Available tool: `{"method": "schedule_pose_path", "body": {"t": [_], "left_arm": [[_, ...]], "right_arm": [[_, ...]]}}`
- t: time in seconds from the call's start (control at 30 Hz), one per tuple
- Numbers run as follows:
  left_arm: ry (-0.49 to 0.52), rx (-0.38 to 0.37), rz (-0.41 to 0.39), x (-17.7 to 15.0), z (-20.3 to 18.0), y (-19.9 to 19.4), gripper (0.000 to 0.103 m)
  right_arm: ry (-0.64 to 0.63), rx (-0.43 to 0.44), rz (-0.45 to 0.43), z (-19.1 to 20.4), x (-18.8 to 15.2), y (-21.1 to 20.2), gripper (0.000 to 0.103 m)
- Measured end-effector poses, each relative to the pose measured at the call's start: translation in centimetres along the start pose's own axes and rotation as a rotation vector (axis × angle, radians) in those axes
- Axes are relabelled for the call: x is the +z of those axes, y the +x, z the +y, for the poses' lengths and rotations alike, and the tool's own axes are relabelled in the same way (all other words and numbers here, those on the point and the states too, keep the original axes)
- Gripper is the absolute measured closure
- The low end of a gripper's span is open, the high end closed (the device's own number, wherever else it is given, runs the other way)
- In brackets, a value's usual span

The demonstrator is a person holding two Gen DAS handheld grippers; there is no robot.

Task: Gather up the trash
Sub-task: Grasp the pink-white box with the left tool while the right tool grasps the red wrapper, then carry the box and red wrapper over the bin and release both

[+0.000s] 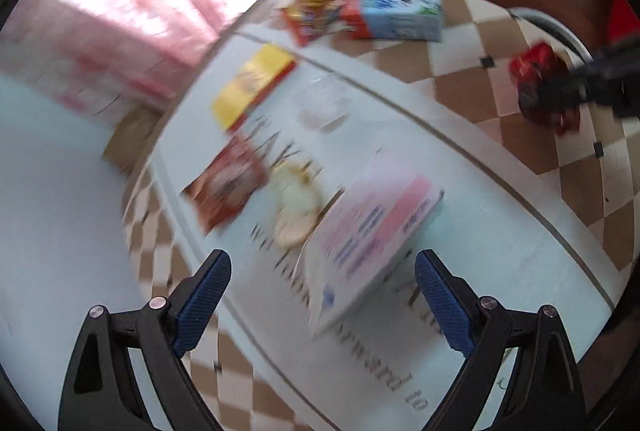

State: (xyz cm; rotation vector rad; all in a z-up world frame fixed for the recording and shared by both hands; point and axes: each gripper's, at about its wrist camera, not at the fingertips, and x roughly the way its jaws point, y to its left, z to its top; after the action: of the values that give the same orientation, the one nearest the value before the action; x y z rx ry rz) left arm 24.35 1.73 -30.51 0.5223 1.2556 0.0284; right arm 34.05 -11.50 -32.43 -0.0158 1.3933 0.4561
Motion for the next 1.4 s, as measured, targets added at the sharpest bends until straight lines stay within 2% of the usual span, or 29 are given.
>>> {"method": "schedule_pose_path", "body": {"t": [0.1,0.13,0.17,0.2,0.23,0.33,0.4,0.57,0.7,0.73,0.77,0.8,0.97,1.17,1.3,1.4], "left_arm": [[0.047,-0.060,0.031,1.4,0.0,1.5,0.010],[0.061,-0.071,0.042,1.7,-0.2,1.9,0.013],[0.078,-0.086,0.050,1.9,-0.4,2.3,0.021],[0.084,-0.091,0.059,2.0,-0.5,2.6,0.042],[0.075,-0.098,0.072,2.0,-0.6,2.9,0.045],[0.036,-0.115,0.071,1.9,-0.4,2.8,0.046],[-0.025,-0.113,0.081,1.5,0.0,2.6,0.047],[-0.311,-0.145,0.166,-0.2,2.0,2.6,0.047],[-0.299,-0.166,0.177,-0.9,1.6,3.7,0.041],[-0.304,-0.162,0.151,-1.0,1.7,3.6,0.047],[-0.308,-0.153,0.148,-1.0,1.7,3.7,0.047],[-0.318,-0.142,0.148,-1.0,1.9,3.7,0.054],[-0.392,-0.056,0.070,-1.3,2.2,1.2,0.056],[-0.509,0.032,-0.058,-1.6,1.8,-4.5,0.056],[-0.558,0.052,-0.147,-0.8,1.6,-8.3,0.056],[-0.582,0.025,-0.208,0.8,1.1,-10.7,0.056]], "right_arm": [[0.016,0.004,0.024,-1.1,0.8,0.3,0.079],[0.017,0.003,0.027,-1.2,0.9,0.4,0.079],[0.016,0.003,0.029,-1.4,1.1,0.5,0.079],[0.015,0.004,0.032,-1.5,1.1,0.6,0.079],[0.013,0.006,0.036,-1.6,1.1,0.7,0.079],[0.006,0.011,0.038,-1.6,1.1,0.9,0.079],[-0.001,0.016,0.038,-1.4,0.9,1.1,0.079],[-0.040,0.016,0.029,-0.5,0.3,1.5,0.079],[-0.059,0.018,0.028,0.1,0.1,1.7,0.079],[-0.061,0.020,0.027,0.2,0.1,1.6,0.080],[-0.060,0.022,0.026,0.2,0.1,1.6,0.080],[-0.060,0.027,0.022,0.3,0.0,1.4,0.080],[-0.082,0.032,-0.022,0.6,-0.6,0.0,0.081],[-0.107,0.049,-0.107,0.1,-2.1,-3.9,0.082],[-0.103,0.063,-0.174,-1.5,-2.6,-7.6,0.082],[-0.082,0.065,-0.228,-3.7,-2.5,-11.0,0.082]]}}
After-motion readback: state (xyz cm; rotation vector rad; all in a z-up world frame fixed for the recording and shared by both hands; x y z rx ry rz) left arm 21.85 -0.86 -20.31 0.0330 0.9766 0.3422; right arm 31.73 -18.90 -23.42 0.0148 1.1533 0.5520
